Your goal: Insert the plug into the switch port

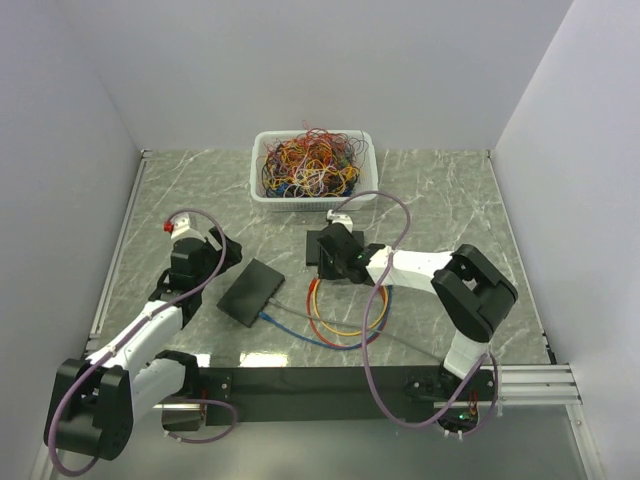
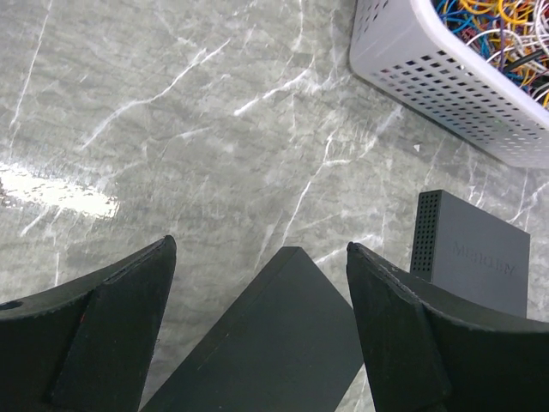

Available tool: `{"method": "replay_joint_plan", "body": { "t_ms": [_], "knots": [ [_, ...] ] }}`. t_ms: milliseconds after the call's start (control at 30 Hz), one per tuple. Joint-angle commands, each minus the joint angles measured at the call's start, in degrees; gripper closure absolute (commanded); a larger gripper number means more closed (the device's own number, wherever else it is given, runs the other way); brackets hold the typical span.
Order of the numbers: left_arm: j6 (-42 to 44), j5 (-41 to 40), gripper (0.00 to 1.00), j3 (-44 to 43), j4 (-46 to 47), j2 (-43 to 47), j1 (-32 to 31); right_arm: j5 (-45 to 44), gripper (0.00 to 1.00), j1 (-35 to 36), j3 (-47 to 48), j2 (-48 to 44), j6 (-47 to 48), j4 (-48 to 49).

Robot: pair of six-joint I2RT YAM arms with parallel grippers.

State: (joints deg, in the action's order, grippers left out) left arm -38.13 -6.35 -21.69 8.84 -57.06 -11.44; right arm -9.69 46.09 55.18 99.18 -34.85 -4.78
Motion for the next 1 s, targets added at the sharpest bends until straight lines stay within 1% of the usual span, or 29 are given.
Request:
{"method": "replay_joint_plan", "body": {
  "t_ms": [0, 200, 367, 567, 700, 733, 767, 800, 967],
  "knots": [
    [1.0, -0.4, 0.14, 1.0, 3.0, 0.8, 0.3, -0.9, 0.62, -0.2, 2.7, 1.1, -1.6, -1.6],
    [1.2, -0.1, 0.14, 1.1, 3.3, 1.3, 0.2, -1.0, 0.65, -0.1, 2.7, 1.8, -2.9, -3.2],
    [1.0, 0.1, 0.14, 1.6, 3.5, 2.2, 0.2, -1.7, 0.62, -0.1, 2.1, 1.2, -2.8, -4.0],
    [1.1, 0.2, 0.14, 2.2, 4.2, 3.0, 0.3, -0.4, 0.65, 0.0, 4.0, 5.2, -2.3, -4.3],
    [1.0, 0.0, 0.14, 1.9, 3.9, 2.4, 0.3, 0.5, 0.74, 0.0, 4.1, 6.6, -2.2, -3.7],
    [1.0, 0.0, 0.14, 1.8, 3.8, 2.4, 0.3, 0.5, 0.79, 0.0, 3.9, 6.6, -2.2, -3.6],
    [1.0, -0.1, 0.14, 1.9, 3.8, 2.5, 0.3, 0.3, 0.81, 0.0, 3.5, 6.3, -2.0, -3.5],
    [1.0, -0.1, 0.14, 1.9, 3.6, 2.8, 0.2, 0.2, 0.85, 0.0, 2.9, 5.5, -1.8, -3.4],
    [0.3, 1.6, 0.16, 0.4, 0.8, 4.5, 0.3, -1.1, 0.96, 0.1, 0.6, 0.9, -1.2, -2.9]
  ]
}}
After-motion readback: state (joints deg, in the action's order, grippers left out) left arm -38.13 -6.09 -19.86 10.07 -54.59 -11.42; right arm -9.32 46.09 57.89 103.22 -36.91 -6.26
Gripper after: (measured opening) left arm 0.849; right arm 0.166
